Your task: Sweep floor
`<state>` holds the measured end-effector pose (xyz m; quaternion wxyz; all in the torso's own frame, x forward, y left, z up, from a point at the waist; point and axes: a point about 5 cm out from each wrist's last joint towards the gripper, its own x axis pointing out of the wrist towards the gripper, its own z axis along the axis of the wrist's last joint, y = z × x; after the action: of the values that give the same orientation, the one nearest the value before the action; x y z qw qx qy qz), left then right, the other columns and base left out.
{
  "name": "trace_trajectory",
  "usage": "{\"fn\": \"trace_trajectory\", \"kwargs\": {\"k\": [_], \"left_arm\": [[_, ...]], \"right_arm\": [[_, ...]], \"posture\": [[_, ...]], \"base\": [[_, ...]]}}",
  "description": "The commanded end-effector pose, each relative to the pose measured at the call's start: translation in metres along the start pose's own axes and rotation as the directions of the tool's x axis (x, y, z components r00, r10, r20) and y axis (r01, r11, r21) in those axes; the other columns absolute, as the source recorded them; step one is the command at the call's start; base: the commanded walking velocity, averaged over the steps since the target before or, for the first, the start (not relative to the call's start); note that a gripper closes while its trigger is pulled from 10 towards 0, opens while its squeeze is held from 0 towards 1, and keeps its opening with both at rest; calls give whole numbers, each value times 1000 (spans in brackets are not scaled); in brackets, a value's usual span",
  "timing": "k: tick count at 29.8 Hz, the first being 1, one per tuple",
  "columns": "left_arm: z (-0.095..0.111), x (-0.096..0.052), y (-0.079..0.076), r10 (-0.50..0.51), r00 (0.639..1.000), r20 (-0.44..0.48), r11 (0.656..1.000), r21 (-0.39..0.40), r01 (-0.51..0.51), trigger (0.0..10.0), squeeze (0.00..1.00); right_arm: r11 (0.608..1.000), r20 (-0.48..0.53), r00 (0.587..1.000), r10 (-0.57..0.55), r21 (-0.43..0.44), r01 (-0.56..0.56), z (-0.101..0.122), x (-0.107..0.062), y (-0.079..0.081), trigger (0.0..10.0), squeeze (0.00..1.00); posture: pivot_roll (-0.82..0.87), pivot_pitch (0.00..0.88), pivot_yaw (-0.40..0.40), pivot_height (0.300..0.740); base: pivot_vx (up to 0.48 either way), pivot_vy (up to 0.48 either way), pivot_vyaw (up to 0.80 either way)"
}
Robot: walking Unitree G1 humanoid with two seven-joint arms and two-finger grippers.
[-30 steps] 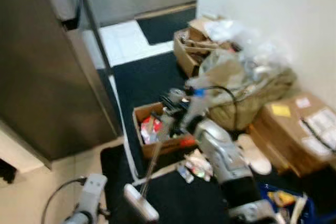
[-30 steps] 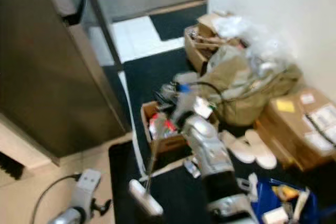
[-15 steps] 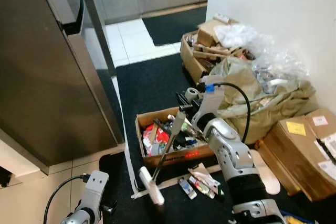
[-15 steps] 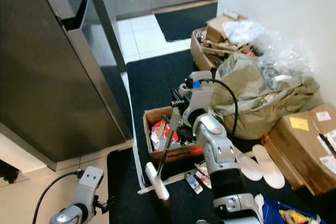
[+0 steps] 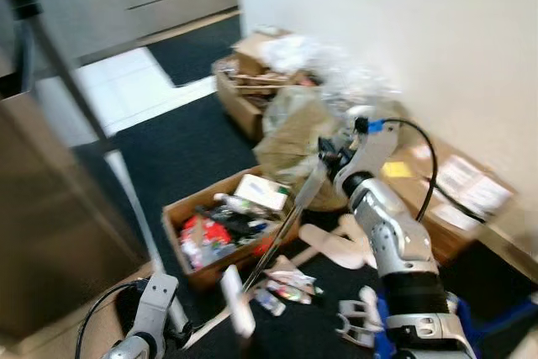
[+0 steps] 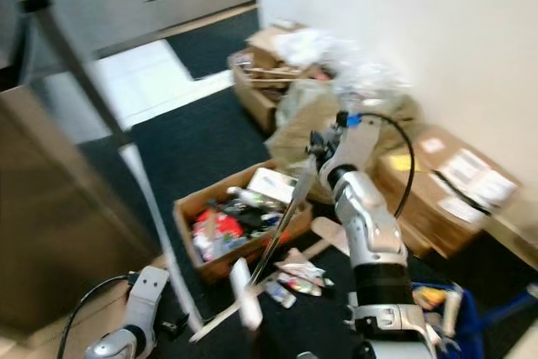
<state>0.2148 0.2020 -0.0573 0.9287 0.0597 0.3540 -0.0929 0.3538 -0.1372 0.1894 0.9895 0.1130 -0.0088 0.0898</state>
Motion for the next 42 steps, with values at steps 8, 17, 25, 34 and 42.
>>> {"fn": "trace_trajectory", "kwargs": {"k": [8, 17, 25, 34, 42], "left_arm": [[-6, -3, 7, 23, 999, -34, 1000, -2, -23, 10000, 0], [-9, -5, 10, 31, 999, -43, 1000, 2, -30, 10000, 0], [-10, -5, 9, 28, 999, -43, 1000, 4, -28, 10000, 0], [-12, -6, 10, 27, 998, -54, 1000, 4, -27, 10000, 0], [-11, -6, 10, 29, 998, -53, 1000, 2, -29, 10000, 0]], "right_arm": [[1000, 12, 1000, 0, -27, 0, 7, 1, 8, 10000, 0], [998, 16, 999, -43, -40, 44, 9, -1, 4, 10000, 0], [991, 48, 991, -123, -55, 125, 17, -2, -7, 10000, 0], [982, 58, 983, -175, -58, 178, 24, -4, -16, 10000, 0], [984, 54, 984, -172, -36, 174, 25, -4, -15, 10000, 0]], "posture": [[-47, 101, 112, 740], [-45, 109, 116, 740], [-43, 116, 118, 740], [-47, 120, 120, 740], [-47, 122, 120, 740]], "base": [[0, 0, -731], [0, 0, -62], [0, 0, -288], [0, 0, -763], [0, 0, -763]]}}
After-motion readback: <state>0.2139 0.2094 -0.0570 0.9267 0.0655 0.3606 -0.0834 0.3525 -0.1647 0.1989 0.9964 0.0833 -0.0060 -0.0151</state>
